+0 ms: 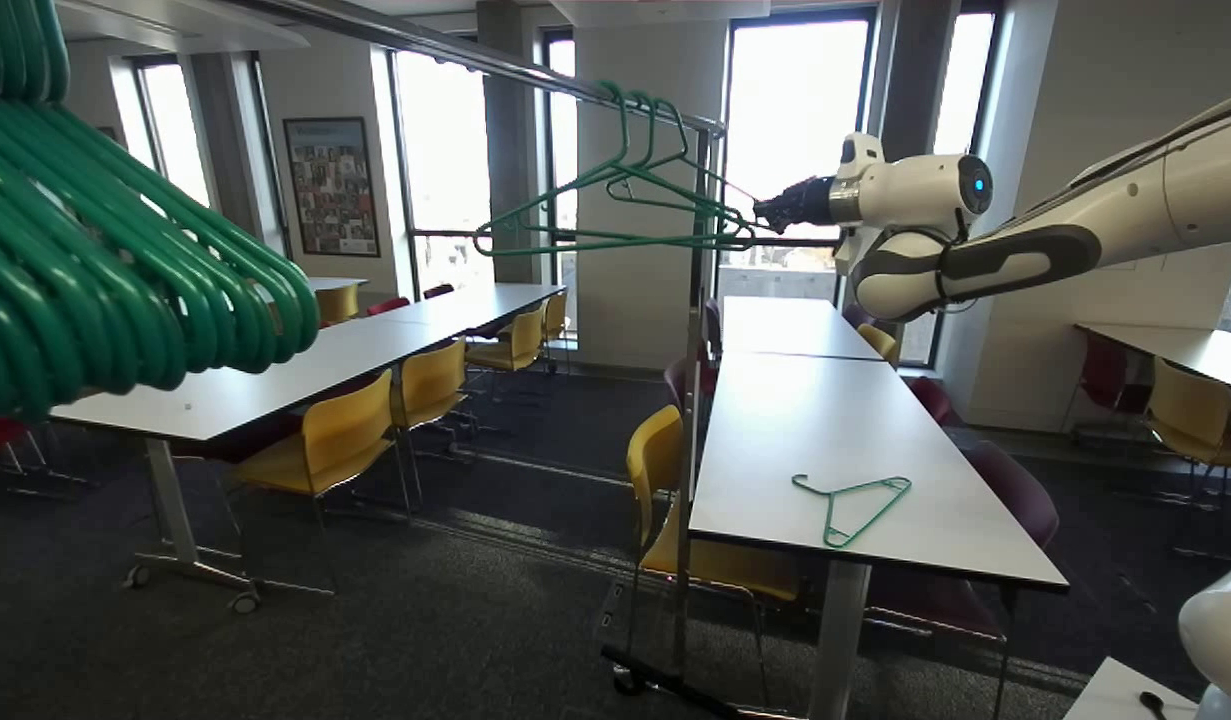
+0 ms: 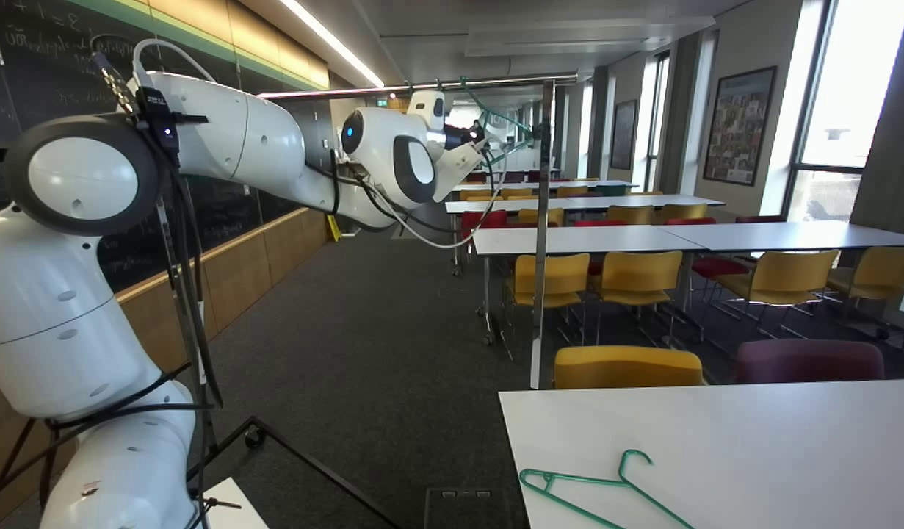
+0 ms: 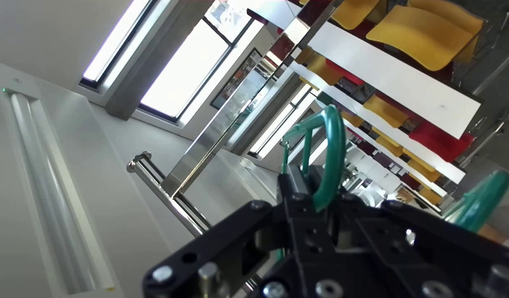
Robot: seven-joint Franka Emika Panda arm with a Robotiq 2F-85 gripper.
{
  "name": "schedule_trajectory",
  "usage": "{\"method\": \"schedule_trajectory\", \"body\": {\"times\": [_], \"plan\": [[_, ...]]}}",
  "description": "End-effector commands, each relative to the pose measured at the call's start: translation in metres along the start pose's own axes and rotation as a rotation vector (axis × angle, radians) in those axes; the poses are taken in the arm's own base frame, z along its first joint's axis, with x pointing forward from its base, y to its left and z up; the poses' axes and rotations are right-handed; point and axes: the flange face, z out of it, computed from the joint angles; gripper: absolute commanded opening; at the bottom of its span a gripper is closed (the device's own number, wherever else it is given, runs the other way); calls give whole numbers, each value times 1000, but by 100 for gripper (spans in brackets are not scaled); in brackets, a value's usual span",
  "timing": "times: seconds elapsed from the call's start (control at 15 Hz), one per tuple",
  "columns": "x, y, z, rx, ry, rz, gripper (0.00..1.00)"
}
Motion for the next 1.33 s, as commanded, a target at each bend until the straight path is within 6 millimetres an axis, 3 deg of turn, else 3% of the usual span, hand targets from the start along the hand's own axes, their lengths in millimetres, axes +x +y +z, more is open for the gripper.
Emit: {"method": "schedule_trajectory", "body": {"times": [0.0, 0.27, 0.6, 0.73, 1.27], "plan": [[15, -4, -8, 25, -10, 110, 2], [43, -15, -17, 62, 22, 133, 2], [87, 5, -35, 31, 113, 128, 2], [86, 13, -41, 20, 96, 127, 2], [43, 30, -81, -9, -10, 125, 2]]}}
